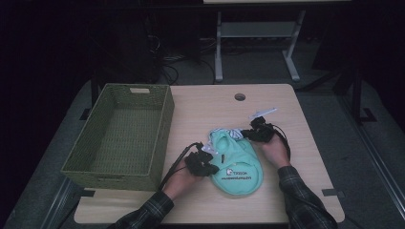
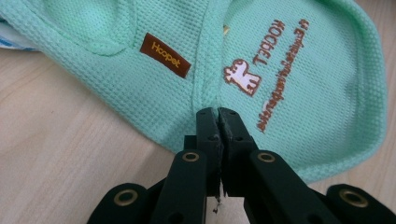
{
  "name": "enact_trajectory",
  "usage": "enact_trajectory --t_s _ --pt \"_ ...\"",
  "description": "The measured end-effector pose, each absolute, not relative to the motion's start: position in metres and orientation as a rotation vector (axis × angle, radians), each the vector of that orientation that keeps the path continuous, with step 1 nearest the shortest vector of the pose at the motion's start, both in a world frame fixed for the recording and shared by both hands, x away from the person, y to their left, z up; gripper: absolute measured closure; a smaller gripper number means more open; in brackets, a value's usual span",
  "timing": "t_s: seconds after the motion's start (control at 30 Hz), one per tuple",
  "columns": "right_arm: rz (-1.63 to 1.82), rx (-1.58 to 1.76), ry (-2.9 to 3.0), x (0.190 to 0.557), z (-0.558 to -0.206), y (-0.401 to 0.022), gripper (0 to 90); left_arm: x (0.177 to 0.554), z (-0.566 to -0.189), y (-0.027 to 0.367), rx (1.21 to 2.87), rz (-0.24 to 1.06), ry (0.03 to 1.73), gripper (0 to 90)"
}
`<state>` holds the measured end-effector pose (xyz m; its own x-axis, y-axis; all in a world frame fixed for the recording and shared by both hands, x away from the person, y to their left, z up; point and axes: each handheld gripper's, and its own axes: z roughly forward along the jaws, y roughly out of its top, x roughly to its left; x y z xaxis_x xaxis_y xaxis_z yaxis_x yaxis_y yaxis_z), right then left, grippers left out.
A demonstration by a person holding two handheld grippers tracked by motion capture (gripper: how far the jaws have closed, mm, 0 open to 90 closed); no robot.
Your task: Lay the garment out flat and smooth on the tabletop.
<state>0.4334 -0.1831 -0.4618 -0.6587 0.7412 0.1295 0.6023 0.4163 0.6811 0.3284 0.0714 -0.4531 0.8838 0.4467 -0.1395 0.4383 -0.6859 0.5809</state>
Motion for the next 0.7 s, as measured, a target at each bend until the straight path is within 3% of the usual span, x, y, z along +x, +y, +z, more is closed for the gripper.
enact_trajectory --t_s 0.37,0.53,0.7 --pt "0.999 1.193 2.434 0.445 -0.459 -0.191 89.3 0.319 -0.450 0.071 2.458 0.022 0.596 87.7" --pt "1.044 1.211 2.421 0.443 -0.460 -0.193 81.1 0.320 -0.448 0.072 2.427 0.026 0.613 73.9" --pt "1.089 1.196 2.401 0.434 -0.453 -0.199 82.0 0.323 -0.440 0.077 2.385 0.038 0.629 71.2"
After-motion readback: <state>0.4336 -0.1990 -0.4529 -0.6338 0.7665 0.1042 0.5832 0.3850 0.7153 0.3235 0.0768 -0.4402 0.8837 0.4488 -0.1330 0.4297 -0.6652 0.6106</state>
